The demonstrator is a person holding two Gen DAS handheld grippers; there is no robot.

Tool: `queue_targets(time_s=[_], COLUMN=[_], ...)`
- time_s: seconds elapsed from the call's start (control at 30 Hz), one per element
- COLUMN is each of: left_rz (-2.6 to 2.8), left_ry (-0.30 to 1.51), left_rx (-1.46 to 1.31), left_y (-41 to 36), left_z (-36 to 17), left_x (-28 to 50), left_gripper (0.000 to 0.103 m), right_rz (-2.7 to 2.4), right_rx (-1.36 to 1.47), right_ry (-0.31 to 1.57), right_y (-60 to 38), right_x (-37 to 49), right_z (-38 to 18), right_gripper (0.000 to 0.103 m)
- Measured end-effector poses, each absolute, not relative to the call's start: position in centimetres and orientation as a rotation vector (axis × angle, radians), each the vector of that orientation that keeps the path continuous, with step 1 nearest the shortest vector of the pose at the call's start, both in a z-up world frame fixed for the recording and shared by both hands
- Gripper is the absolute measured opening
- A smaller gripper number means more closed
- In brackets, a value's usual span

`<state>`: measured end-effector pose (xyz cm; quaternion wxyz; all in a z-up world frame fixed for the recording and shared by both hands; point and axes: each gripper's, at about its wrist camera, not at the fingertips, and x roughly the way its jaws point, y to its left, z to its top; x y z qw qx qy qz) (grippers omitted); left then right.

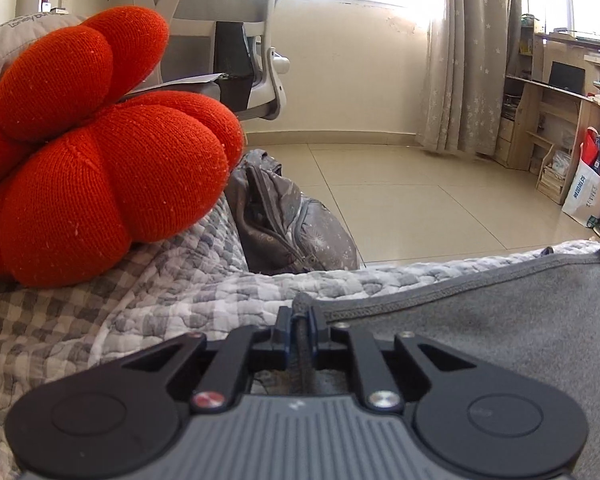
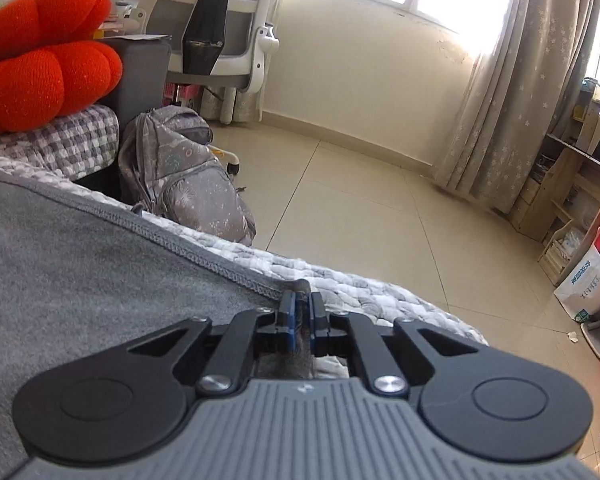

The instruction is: Fold clothes

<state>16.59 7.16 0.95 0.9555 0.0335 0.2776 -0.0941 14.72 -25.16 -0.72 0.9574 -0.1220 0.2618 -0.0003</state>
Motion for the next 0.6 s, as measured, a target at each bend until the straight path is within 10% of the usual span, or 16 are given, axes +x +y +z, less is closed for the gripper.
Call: queue_targets(time_s=[0.6], left_rz=[-0.31], left_ry=[0.516], left_rx=[-0.037], left_y=[3.3], left_z=[4.3], left_x=[1.7], left_gripper=[0.031], right_rz=[0.253], right_rx=[0.027], right_ry=[0.495], right_y=[-21.5], right_x=[3.3], right_z=[4.2], right_gripper=[0.019])
